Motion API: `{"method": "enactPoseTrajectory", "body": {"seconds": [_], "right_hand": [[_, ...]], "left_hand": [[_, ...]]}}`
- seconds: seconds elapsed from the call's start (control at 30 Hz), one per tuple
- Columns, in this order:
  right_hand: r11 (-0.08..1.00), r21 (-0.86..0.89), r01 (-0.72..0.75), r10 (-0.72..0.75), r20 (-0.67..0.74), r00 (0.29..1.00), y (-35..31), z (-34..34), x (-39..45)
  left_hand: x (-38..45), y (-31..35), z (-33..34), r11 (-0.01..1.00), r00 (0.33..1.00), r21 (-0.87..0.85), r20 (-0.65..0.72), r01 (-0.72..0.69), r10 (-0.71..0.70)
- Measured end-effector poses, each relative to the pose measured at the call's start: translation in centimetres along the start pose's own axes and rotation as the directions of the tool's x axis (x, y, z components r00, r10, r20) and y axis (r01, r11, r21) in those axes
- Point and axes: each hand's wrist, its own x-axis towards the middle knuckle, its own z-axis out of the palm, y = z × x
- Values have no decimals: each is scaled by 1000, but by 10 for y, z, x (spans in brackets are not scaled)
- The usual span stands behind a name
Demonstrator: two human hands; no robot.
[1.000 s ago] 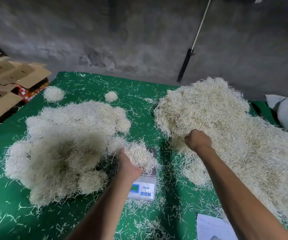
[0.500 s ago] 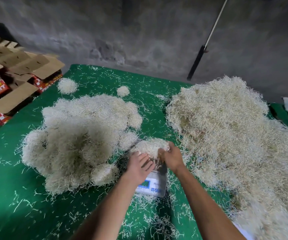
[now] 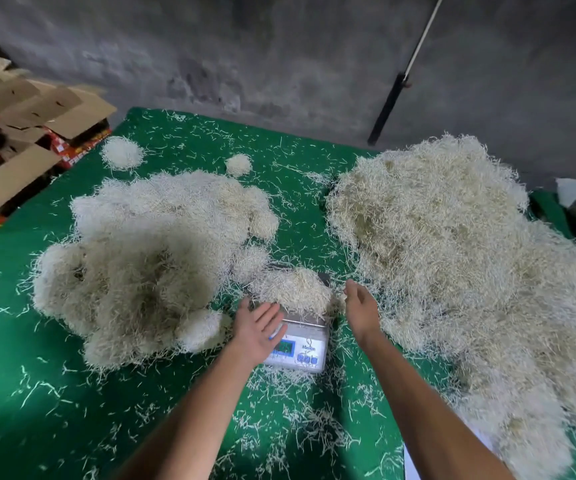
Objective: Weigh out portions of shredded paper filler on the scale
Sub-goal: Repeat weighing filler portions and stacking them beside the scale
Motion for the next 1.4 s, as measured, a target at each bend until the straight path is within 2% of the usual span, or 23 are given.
{"method": "enactPoseTrajectory", "body": {"seconds": [0.17, 0.33, 0.5, 0.7, 0.8, 0.87, 0.93, 1.0, 1.1, 1.2, 1.3, 1.4], "right_hand": [[1000, 18, -12, 12, 9, 1000, 8, -5, -23], [992, 61, 112, -107, -77, 991, 6, -1, -37], [981, 60, 184, -176, -123, 977, -3, 5, -32], [981, 40, 191, -185, -118, 976, -1, 13, -20], [980, -111, 168, -183, -146, 972, -5, 20, -7], [955, -251, 156, -211, -213, 954, -5, 25, 1], [929, -355, 109, -199, -228, 953, 0, 30, 9], [936, -350, 46, -113, -173, 978, 7, 37, 19], [994, -111, 20, -18, 24, 1000, 7, 54, 23], [999, 32, 6, -10, 141, 990, 2, 70, 20], [981, 188, 50, -78, 146, 986, -11, 70, 24], [981, 154, 121, -132, 64, 989, -27, 59, 26]], "left_hand": [[-12, 13, -20, 998, 998, 15, -7, -59, 59], [-18, 7, -29, 997, 997, 24, 31, -73, 72], [-13, -2, -37, 998, 999, 29, 5, -53, 53], [0, 5, -38, 989, 985, 113, -136, -94, 109], [8, 14, -21, 970, 955, 157, -206, -184, 214], [16, 19, -6, 930, 895, 243, -289, -276, 340], [25, 22, 8, 853, 822, 411, -324, -323, 467], [37, 22, 20, 751, 807, 576, -247, -322, 536], [54, 15, 33, 602, 876, 749, -61, -277, 479], [61, 3, 49, 582, 916, 775, -10, -247, 402], [62, 4, 63, 650, 937, 721, -5, -238, 349], [64, 4, 70, 536, 927, 792, 97, -292, 362]]}}
